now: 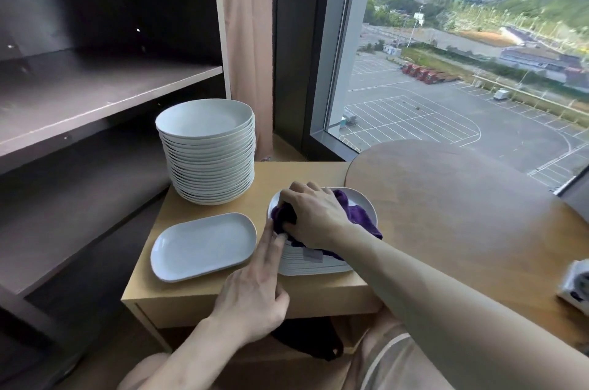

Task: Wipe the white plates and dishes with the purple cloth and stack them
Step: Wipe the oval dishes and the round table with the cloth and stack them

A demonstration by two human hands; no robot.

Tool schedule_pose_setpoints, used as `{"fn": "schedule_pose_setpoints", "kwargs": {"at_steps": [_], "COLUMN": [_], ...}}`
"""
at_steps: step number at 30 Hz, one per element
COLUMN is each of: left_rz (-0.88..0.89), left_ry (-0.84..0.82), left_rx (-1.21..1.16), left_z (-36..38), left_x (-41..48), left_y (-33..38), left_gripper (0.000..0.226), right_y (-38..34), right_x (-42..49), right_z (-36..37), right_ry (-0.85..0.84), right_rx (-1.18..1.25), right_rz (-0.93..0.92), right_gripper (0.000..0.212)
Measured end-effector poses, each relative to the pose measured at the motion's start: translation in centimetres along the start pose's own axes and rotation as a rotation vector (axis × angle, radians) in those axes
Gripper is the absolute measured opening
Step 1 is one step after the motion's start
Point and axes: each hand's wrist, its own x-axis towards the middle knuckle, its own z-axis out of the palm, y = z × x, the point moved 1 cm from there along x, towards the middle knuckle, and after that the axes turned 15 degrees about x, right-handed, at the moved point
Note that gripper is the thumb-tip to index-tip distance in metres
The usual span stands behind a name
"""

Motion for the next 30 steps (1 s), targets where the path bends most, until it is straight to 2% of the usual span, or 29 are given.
{"fn": "schedule_pose_setpoints", "kwargs": {"at_steps": [3, 8, 11, 17, 22, 30], "left_rz": [0.016, 0.002, 0.006, 0.001, 0.011, 0.012], "left_ry": [0.014, -0.066, -0.084, -0.081, -0.067, -0.041], "left_rx": [0.038, 0.124, 0.140, 0.149, 0.139, 0.039], "left_z": [-0.3, -0.9, -0.7, -0.5, -0.3, 0.1], "left_x": [0.0, -0.3, -0.3, -0.2, -0.4, -0.4], "left_y": [0.3, 0.0, -0.1, -0.1, -0.1, -0.1], "left_gripper": [0.109, 0.098, 0.101, 0.104, 0.104, 0.106], "right_y": [0.5, 1.6, 2.9, 6.3, 6.6, 4.6], "right_x": [1.0, 1.6, 0.7, -1.9, -4.2, -5.3], "right_z": [0.2, 0.0, -0.9, -4.5, -5.9, -5.4], "right_ry": [0.051, 0.087, 0.090, 0.025, -0.061, -0.147], "right_rx": [-0.031, -0.139, -0.228, -0.261, -0.289, -0.051], "right_rz": [0.083, 0.137, 0.173, 0.254, 0.197, 0.177], "right_gripper": [0.035, 0.032, 0.031, 0.030, 0.032, 0.027]}}
